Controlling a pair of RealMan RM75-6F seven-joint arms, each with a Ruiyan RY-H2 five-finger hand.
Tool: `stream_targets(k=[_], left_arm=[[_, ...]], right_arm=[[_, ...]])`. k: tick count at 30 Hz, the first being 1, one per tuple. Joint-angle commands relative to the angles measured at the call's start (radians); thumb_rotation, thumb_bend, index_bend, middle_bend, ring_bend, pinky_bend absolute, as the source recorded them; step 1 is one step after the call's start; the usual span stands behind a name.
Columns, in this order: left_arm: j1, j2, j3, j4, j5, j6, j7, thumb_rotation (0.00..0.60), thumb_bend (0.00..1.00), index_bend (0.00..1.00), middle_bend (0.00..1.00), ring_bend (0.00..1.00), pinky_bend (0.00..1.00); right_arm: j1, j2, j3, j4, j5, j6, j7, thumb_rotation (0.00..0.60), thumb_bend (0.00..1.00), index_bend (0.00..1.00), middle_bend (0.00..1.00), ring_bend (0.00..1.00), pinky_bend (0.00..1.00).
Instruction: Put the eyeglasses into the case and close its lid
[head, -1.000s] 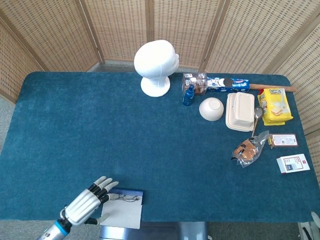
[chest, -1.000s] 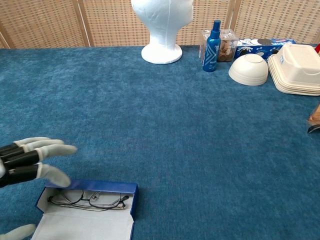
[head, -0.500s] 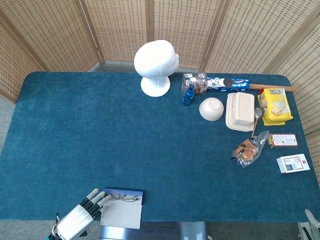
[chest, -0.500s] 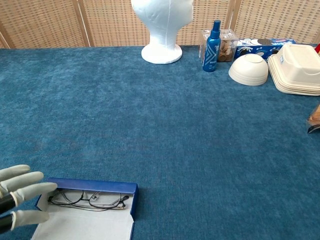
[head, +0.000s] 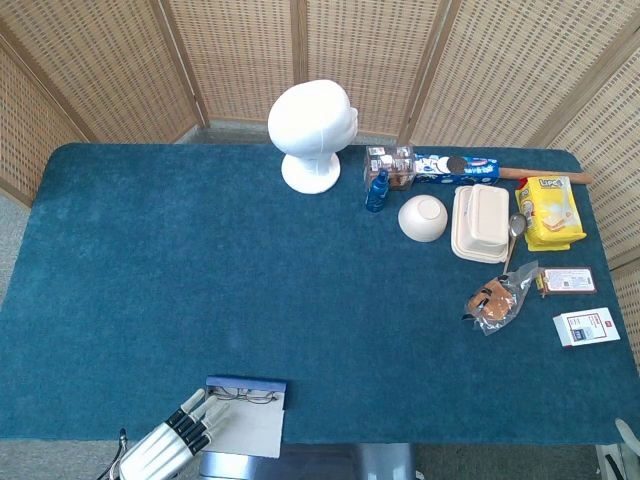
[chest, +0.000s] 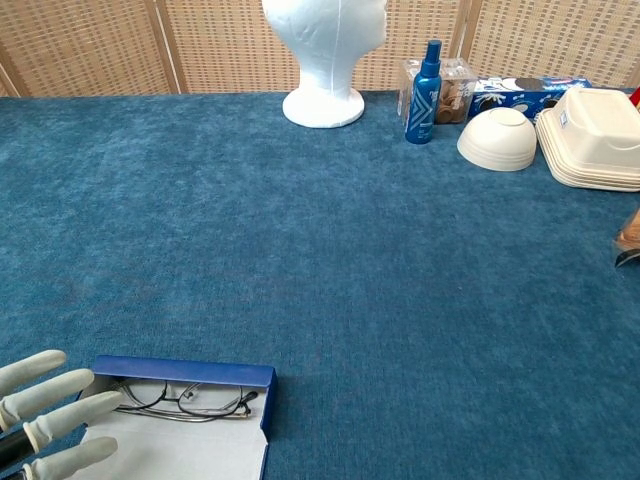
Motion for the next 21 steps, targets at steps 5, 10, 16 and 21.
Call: stream_targets(k=[5, 10, 16, 21], left_arm=[[0.006, -0.026, -0.005, 0.050, 0.012, 0.010, 0.008, 0.441, 0.27, 0.08, 0.01, 0.00, 0.00], [0.011, -0.056, -0.008, 0.108, 0.016, 0.001, 0.031, 0.438, 0.26, 0.07, 0.00, 0.00, 0.00], [-0.002, -0.080, -0.012, 0.130, 0.026, -0.016, 0.057, 0.430, 0.26, 0.06, 0.00, 0.00, 0.00], [-0.007, -0.092, -0.025, 0.122, 0.023, -0.015, 0.074, 0.429, 0.26, 0.06, 0.00, 0.00, 0.00]], right_arm=[[0.000, -0.004, -0.001, 0.012, 0.003, 0.002, 0.011, 0.459, 0.24, 0.00, 0.17, 0.00, 0.19], [0.000, -0.006, -0.003, 0.027, 0.006, 0.003, 0.024, 0.460, 0.24, 0.00, 0.17, 0.00, 0.19], [-0.003, -0.013, -0.002, 0.049, 0.013, 0.007, 0.050, 0.459, 0.24, 0.00, 0.17, 0.00, 0.19], [-0.010, -0.017, 0.000, 0.068, 0.025, 0.010, 0.074, 0.460, 0.24, 0.00, 0.17, 0.00, 0.19]])
